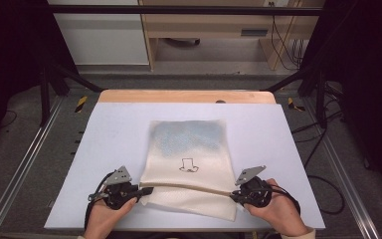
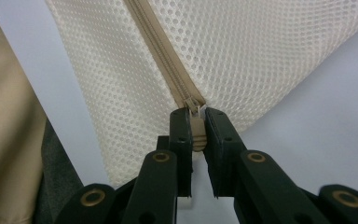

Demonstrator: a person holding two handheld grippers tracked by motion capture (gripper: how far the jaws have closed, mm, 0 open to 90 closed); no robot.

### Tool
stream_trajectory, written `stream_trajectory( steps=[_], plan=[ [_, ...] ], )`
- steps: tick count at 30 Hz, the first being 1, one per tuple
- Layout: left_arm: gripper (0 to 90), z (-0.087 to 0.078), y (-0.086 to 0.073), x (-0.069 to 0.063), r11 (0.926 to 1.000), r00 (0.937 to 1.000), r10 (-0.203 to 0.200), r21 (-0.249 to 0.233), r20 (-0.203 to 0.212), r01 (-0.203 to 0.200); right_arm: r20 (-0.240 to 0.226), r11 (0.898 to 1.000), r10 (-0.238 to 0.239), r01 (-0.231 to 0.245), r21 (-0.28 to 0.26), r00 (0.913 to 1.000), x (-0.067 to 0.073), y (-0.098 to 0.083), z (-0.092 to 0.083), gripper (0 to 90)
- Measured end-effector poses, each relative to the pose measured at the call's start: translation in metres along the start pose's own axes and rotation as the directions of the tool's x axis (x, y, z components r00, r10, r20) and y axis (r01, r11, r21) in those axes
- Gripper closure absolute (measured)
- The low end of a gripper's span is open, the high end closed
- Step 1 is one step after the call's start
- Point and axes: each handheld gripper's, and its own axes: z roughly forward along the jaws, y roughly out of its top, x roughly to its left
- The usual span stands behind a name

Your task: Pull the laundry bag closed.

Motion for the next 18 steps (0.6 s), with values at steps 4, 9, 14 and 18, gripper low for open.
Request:
stream_trajectory(
  steps=[4,9,14,18],
  plan=[
    [84.3,0.0003,0.0001,0.0,1.0,1.0,-0.002,0.003,0.002,0.002,-0.001,1.0,0.002,-0.002,-0.001,1.0,-0.0005,-0.0007,0.0,81.8],
    [84.2,0.0001,-0.0001,-0.0001,1.0,1.0,-0.003,0.003,0.001,0.003,-0.004,1.0,0.007,-0.007,0.0,1.0,-0.0008,-0.0011,-0.0006,81.8],
    [76.2,0.0008,0.0,-0.0019,0.9988,0.9996,0.003,0.049,-0.027,-0.002,0.001,1.0,0.002,-0.003,0.006,1.0,0.0,0.0003,0.0009,81.1],
    [47.1,-0.0015,0.0004,-0.0045,0.9975,0.9969,-0.011,0.069,-0.078,0.016,0.018,0.999,0.036,-0.035,-0.034,0.9992,0.0017,0.004,-0.0001,59.2]
  ],
)
